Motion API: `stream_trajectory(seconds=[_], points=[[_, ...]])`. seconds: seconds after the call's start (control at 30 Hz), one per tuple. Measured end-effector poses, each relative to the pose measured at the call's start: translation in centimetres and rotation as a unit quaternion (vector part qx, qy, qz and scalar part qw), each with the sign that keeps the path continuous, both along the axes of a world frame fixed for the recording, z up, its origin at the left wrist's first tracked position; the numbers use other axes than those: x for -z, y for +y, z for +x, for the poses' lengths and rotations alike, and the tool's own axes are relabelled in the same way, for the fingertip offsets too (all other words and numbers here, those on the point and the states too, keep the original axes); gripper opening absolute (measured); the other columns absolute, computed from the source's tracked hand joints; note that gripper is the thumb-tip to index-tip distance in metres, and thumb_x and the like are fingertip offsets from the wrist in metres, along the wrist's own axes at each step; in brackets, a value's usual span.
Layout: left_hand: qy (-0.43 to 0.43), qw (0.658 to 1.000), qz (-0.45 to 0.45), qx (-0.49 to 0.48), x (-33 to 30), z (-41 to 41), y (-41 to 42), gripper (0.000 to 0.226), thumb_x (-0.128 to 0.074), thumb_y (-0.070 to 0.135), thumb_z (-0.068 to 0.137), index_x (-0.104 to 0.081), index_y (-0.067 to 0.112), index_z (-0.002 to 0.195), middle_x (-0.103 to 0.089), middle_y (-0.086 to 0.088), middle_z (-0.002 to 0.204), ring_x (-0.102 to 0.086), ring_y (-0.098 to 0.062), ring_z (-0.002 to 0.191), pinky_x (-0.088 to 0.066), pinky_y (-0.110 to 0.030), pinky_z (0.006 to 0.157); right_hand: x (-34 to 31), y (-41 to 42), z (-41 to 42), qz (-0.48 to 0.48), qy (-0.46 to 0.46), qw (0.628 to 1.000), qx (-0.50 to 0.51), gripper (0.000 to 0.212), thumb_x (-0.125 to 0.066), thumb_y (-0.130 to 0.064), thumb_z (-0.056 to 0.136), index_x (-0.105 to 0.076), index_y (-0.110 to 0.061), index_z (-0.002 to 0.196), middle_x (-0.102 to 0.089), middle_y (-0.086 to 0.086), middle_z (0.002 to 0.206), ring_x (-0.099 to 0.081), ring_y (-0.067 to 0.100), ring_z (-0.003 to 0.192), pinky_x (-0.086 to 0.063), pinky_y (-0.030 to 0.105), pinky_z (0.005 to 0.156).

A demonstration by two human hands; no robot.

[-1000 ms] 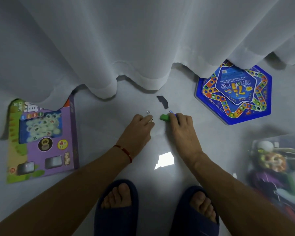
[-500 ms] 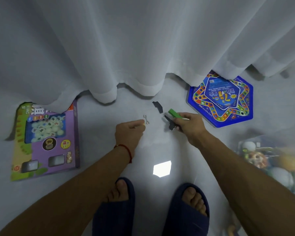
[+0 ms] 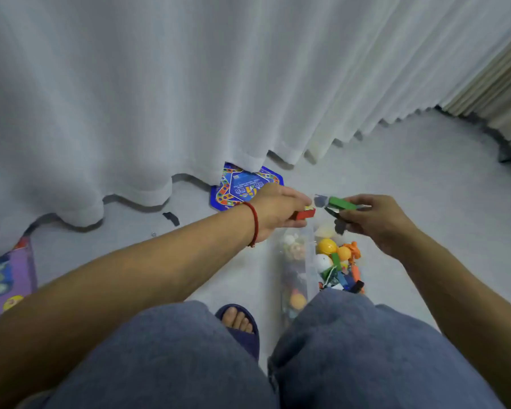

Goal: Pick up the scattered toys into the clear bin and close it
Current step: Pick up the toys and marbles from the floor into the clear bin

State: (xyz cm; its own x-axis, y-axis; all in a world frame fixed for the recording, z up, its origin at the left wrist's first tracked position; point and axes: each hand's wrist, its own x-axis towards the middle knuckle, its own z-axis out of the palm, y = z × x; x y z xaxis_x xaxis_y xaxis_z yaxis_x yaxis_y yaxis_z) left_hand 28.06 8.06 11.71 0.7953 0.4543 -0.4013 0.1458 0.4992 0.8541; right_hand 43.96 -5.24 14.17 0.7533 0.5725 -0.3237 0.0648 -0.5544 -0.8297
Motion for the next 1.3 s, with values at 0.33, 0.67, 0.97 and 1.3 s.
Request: stream_trajectory(seconds=[0.33, 0.67, 0.97, 1.3], points=[[0.084, 0.996, 0.012, 0.008, 2.5, -2.5, 0.7, 0.036, -0.049, -0.001, 0.088, -0.067, 0.012, 0.116, -0.059, -0.016, 0.123, -0.062, -0.030, 0.107, -0.060, -0.039, 0.079, 1.6, -5.2, -0.1, 0.018, 0.056, 0.990, 0.131, 0.032, -0.059, -0.006, 0.094, -0.060, 0.010, 0.122, -0.061, 0.013, 0.091, -0.060, 0.025, 0.078, -0.055, 0.034, 0.073], [0.329, 0.912, 0.107, -0.219, 15.9, -18.2, 9.0, 0.024, -0.053, -0.003, 0.084, -0.070, 0.010, 0.096, -0.064, -0.008, 0.085, -0.060, -0.024, 0.070, -0.060, -0.042, 0.079, 11.3, 14.2, -11.2, -0.103, -0.055, 0.932, -0.344, 0.021, -0.059, -0.014, 0.090, -0.067, -0.016, 0.109, -0.071, 0.005, 0.100, -0.068, 0.018, 0.081, -0.057, 0.031, 0.069], [0.419, 0.846, 0.307, -0.120, 23.9, -20.7, 11.9, 0.038, -0.071, 0.018, 0.080, -0.062, 0.016, 0.118, -0.061, -0.003, 0.105, -0.056, -0.017, 0.091, -0.045, -0.025, 0.089, 27.6, 25.7, -18.6, -0.165, -0.279, 0.872, -0.368, 0.046, -0.052, -0.020, 0.096, -0.041, -0.019, 0.140, -0.042, 0.011, 0.130, -0.044, 0.033, 0.117, -0.043, 0.041, 0.078], [0.380, 0.817, 0.429, -0.062, 27.1, -16.0, 16.3, 0.029, -0.075, 0.012, 0.073, -0.062, 0.005, 0.098, -0.050, -0.009, 0.102, -0.050, -0.021, 0.083, -0.042, -0.027, 0.075, 31.0, 25.5, -17.5, -0.106, -0.241, 0.903, -0.340, 0.011, -0.059, -0.007, 0.094, -0.057, -0.008, 0.104, -0.056, 0.012, 0.109, -0.050, 0.026, 0.097, -0.045, 0.035, 0.082]])
